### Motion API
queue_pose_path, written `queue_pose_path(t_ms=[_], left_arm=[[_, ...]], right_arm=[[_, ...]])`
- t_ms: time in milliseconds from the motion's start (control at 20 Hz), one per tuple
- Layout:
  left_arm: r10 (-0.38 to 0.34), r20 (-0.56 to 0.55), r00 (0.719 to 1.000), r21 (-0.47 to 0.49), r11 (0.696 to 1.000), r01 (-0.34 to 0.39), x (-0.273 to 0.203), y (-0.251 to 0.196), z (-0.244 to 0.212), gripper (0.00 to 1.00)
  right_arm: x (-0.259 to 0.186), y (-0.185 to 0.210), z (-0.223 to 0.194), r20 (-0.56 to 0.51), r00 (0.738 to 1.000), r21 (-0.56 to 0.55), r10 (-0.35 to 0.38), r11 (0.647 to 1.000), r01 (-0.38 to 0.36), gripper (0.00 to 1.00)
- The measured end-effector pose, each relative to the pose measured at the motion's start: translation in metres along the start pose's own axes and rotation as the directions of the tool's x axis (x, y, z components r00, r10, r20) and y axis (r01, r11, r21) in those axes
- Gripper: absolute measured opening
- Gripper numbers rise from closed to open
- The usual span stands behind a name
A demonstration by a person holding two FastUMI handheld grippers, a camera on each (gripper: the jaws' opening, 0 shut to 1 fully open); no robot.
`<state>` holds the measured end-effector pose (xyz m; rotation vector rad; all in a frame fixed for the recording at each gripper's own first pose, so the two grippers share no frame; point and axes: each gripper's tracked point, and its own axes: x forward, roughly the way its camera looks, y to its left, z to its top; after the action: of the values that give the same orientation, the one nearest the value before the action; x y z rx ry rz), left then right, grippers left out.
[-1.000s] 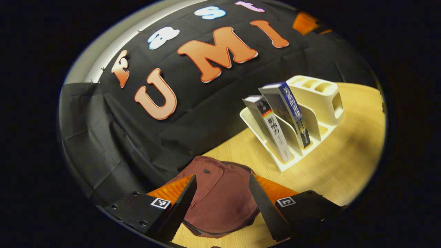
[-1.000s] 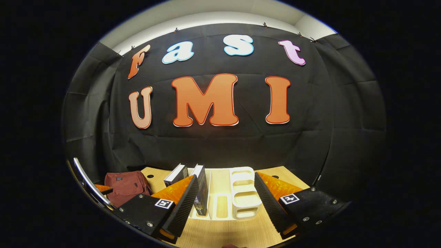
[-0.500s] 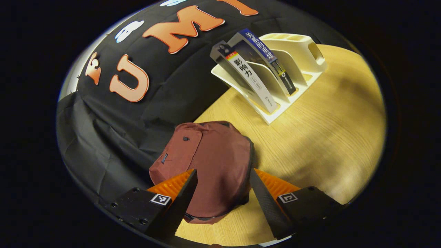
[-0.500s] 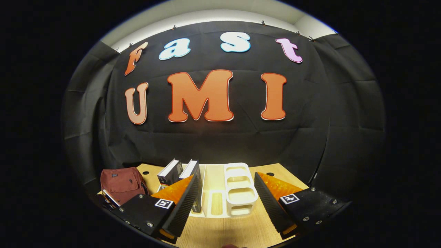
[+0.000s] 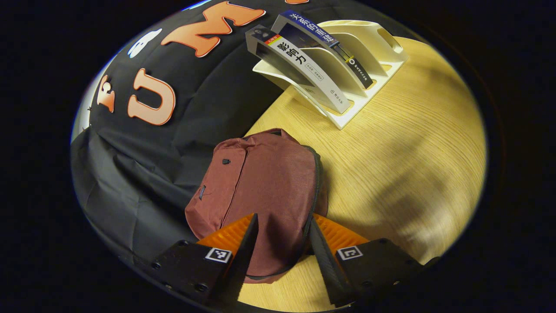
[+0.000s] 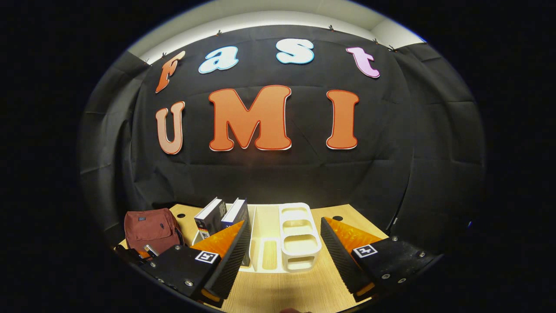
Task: Open the schoolbag, grab two books from the bookshelf and put them into the schoolbag.
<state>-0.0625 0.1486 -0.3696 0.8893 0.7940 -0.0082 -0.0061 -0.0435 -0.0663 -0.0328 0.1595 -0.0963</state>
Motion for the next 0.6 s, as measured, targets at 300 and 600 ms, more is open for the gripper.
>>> queue_pose_path(t_ms=[300,600], left_arm=[[-0.038,-0.041,0.998,0.011,0.999,0.038,0.002,-0.002,0.003,0.21],[-0.122,-0.065,0.990,-0.067,0.991,0.118,-0.010,0.025,0.015,0.04]], right_arm=[[0.003,-0.002,-0.001,0.000,1.000,-0.003,0.017,1.000,-0.017,0.96],[0.011,-0.002,-0.003,-0.022,0.998,-0.001,0.067,0.998,-0.067,0.96]])
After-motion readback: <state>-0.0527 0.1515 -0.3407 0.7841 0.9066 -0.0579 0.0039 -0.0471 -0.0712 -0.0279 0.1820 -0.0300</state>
